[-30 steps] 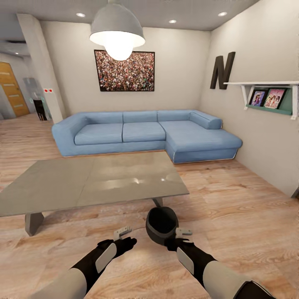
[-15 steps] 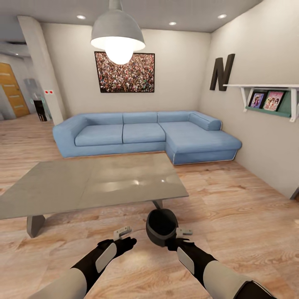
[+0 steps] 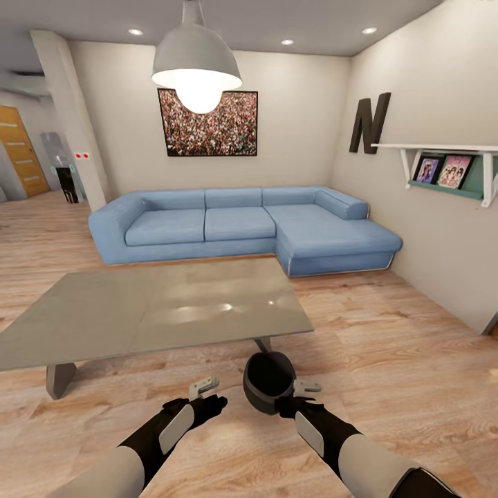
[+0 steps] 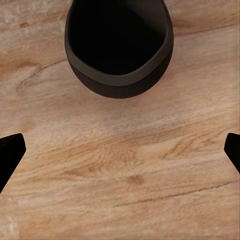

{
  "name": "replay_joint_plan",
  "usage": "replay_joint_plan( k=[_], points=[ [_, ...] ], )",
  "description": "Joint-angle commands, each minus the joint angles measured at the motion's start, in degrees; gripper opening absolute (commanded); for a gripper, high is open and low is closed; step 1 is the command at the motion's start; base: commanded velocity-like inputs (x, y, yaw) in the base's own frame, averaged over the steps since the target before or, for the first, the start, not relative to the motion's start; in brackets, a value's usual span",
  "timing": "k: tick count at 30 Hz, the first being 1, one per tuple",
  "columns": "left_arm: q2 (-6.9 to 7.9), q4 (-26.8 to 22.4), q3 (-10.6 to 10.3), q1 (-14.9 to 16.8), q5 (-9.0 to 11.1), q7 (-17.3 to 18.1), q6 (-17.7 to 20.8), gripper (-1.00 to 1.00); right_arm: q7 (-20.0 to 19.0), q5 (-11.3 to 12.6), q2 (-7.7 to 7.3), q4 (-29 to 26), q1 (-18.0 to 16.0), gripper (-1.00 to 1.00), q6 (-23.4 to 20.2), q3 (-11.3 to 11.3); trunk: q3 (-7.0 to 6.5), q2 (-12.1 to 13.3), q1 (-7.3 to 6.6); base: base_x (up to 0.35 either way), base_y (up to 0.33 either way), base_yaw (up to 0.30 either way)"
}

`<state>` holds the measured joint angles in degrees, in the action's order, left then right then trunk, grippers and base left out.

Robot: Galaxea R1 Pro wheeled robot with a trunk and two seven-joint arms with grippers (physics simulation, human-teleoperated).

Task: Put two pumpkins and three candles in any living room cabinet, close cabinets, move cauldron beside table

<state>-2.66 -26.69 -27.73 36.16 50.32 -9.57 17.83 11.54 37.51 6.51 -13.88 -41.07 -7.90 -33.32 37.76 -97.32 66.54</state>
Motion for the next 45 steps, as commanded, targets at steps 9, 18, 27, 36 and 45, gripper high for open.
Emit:
replay_joint_plan(
  k=[9, 18, 27, 36, 45],
  points=[
    [0.77, 1.56, -0.4, 0.08, 0.67, -0.85, 0.21, 1.0, 0.47, 1.04, -0.23, 0.67, -0.03, 1.0, 0.69, -0.06, -1.56, 3.6, -1.99, 0.0, 0.0, 0.0],
    [2.2, 12.03, -0.79, 0.14, 0.19, -3.21, -0.36, 1.0, 0.5, 1.14, -0.18, 11.88, 0.0, 1.0, 8.01, -0.02, -3.18, 7.21, -3.96, 0.0, 0.0, 0.0],
    [3.07, 23.61, -1.25, -2.01, -1.26, -3.09, -7.08, 1.0, 0.62, 1.22, -0.18, 16.12, 5.35, 1.0, 12.27, 0.0, -4.8, 10.81, -5.94, 0.0, 0.0, 0.0],
    [3.37, 24.9, -1.27, -10.84, -6.17, -3.1, -12.34, 1.0, 0.7, 3.31, -0.18, 16.33, 12.68, 1.0, 15.73, 0.0, -6.41, 14.42, -7.92, 0.0, 0.0, 0.0],
    [5.86, 24.95, -1.36, -16.54, -7.64, -3.08, -14.75, 1.0, 0.64, 5.75, -0.18, 16.42, 17.32, 1.0, 17.91, 0.0, -8.03, 18.03, -9.89, 0.0, 0.0, 0.0]
  ],
)
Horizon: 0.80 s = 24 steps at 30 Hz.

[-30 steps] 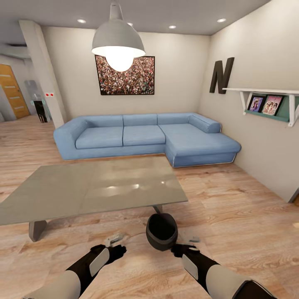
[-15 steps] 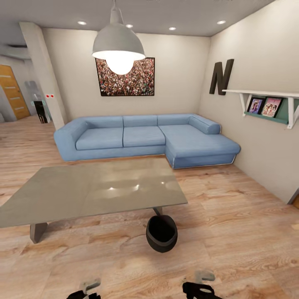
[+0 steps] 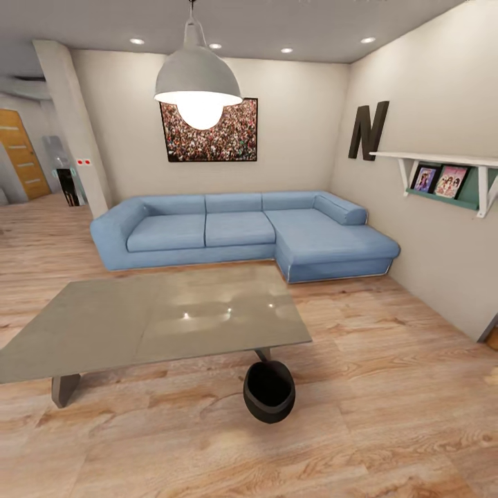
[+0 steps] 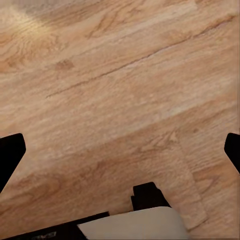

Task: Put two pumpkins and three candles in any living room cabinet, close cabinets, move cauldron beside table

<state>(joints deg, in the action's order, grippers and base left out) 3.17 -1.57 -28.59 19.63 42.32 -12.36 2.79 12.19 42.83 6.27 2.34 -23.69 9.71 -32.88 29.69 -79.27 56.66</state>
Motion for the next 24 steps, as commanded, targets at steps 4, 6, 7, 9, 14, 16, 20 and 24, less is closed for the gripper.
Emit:
replay_joint_plan(
  k=[4, 6, 7, 9, 14, 16, 20, 24],
  points=[
    [1.07, -0.12, -0.5, -2.94, 0.31, -0.3, -3.11, 1.0, 0.07, 0.49, 0.06, 0.28, 1.12, 1.0, 1.16, -0.43, -0.67, 1.59, -0.89, 0.0, 0.0, 0.0],
    [1.21, -0.11, -0.5, -3.7, 0.31, -0.3, -4.0, 1.0, 0.07, 0.49, 0.06, 0.29, 1.22, 1.0, 1.2, -0.43, -1.03, 2.39, -1.33, 0.0, 0.0, 0.0],
    [1.28, -0.09, -0.5, -3.95, 0.31, -0.3, -4.23, 1.0, 0.07, 0.5, 0.06, 0.29, 1.24, 1.0, 1.19, -0.43, -1.21, 2.79, -1.55, 0.0, 0.0, 0.0],
    [1.76, 0.2, -0.52, -4.47, 0.1, -0.3, -4.54, 1.0, 0.06, 0.5, 0.06, 0.29, 1.3, 1.0, 1.19, -0.43, -1.57, 3.59, -1.99, 0.0, 0.0, 0.0],
    [3.03, 0.36, -0.54, -5.71, -0.27, -0.3, -4.82, 1.0, 0.11, 0.45, -0.01, 0.29, 2.13, 1.0, 1.17, -0.43, -2.47, 5.6, -3.08, 0.0, 0.0, 0.0],
    [3.54, 0.37, -0.51, -6.14, -0.27, -0.3, -5.98, 1.0, 0.11, 0.39, -0.02, 0.26, 2.39, 1.0, 1.08, -0.43, -2.47, 5.6, -3.08, 0.0, 0.0, 0.0],
    [5.21, 0.38, -0.54, -6.4, -0.12, -0.55, -9.51, 1.0, 0.12, 0.1, -0.03, 0.2, 2.55, 1.0, 1.03, -0.49, -2.47, 5.6, -3.08, 0.0, 0.0, 0.0],
    [6.83, 0.34, -0.43, -6.44, 0.13, -0.46, -10.39, 1.0, 0.05, 0.14, 0.14, -0.05, 2.57, 1.0, 1.09, -0.59, -2.47, 5.6, -3.08, 0.0, 0.0, 0.0]
  ],
)
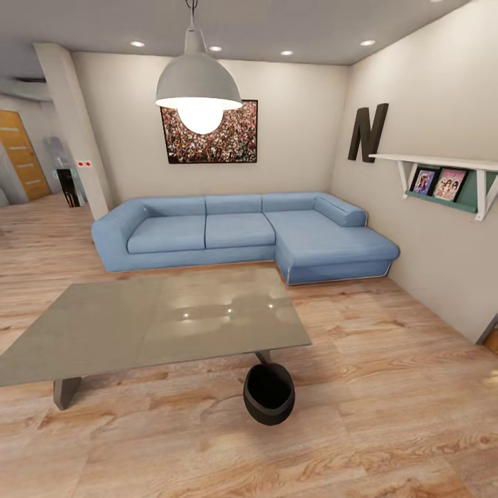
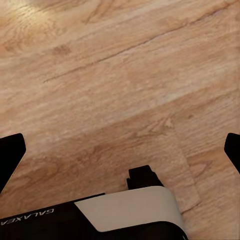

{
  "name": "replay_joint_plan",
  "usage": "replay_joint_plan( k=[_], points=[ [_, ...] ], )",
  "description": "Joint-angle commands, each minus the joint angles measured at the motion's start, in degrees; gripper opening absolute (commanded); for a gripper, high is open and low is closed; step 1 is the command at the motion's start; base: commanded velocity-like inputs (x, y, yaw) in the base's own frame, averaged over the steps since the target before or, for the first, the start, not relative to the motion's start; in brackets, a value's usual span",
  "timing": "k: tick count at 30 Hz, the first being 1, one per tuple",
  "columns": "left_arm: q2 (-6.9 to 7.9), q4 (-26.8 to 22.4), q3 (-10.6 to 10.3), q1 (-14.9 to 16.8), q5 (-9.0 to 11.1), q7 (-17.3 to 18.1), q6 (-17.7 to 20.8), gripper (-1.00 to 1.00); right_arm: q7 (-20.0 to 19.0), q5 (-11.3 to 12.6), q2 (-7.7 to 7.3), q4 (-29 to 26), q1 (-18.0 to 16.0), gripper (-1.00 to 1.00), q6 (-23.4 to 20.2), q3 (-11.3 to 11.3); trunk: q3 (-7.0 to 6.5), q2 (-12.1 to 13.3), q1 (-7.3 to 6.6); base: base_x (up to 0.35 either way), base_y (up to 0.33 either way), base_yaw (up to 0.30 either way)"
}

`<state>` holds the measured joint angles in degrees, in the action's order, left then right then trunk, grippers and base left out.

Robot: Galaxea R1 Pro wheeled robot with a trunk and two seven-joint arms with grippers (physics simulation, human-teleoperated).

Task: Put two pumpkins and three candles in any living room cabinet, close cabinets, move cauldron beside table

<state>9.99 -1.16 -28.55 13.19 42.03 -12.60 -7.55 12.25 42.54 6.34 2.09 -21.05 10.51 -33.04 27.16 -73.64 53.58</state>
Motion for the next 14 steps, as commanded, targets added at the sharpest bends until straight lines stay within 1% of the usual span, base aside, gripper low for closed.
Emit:
replay_joint_plan(
  k=[1, 4, 7, 8, 10, 14],
  points=[
    [-0.92, -0.07, -0.41, 0.0, 0.5, -0.05, -0.11, 1.0, -0.02, 0.48, 0.04, 0.24, -0.08, 1.0, 0.3, -0.44, 0.06, -0.03, 0.0, 0.0, 0.0, 0.0],
    [-3.88, -0.07, -0.33, 0.0, 0.46, 0.07, -0.16, 1.0, -0.03, 0.52, -0.07, 0.32, -0.06, 1.0, 0.3, -0.45, 0.06, -0.03, 0.0, 0.0, 0.0, 0.0],
    [-6.23, -0.07, -0.26, 0.0, 0.56, 0.09, -0.18, 1.0, -0.03, 0.52, -0.09, 0.29, -0.06, 1.0, 0.3, -0.42, 0.06, -0.03, 0.0, 0.0, 0.0, 0.0],
    [-6.67, -0.07, -0.24, 0.0, 0.57, 0.1, -0.18, 1.0, -0.03, 0.52, -0.11, 0.29, -0.08, 1.0, 0.3, -0.4, 0.06, -0.03, 0.0, 0.0, 0.0, 0.0],
    [-7.08, -0.07, -0.2, 0.0, 0.62, 0.11, -0.18, 1.0, -0.03, 0.53, -0.14, 0.33, -0.06, 1.0, 0.3, -0.41, 0.06, -0.03, 0.0, 0.0, 0.0, 0.0],
    [-6.9, -0.07, -0.13, 0.0, 0.67, 0.11, -0.18, 1.0, -0.03, 0.53, -0.11, 0.31, -0.05, 1.0, 0.3, -0.44, 0.06, -0.03, 0.0, 0.0, 0.0, 0.0]
  ],
)
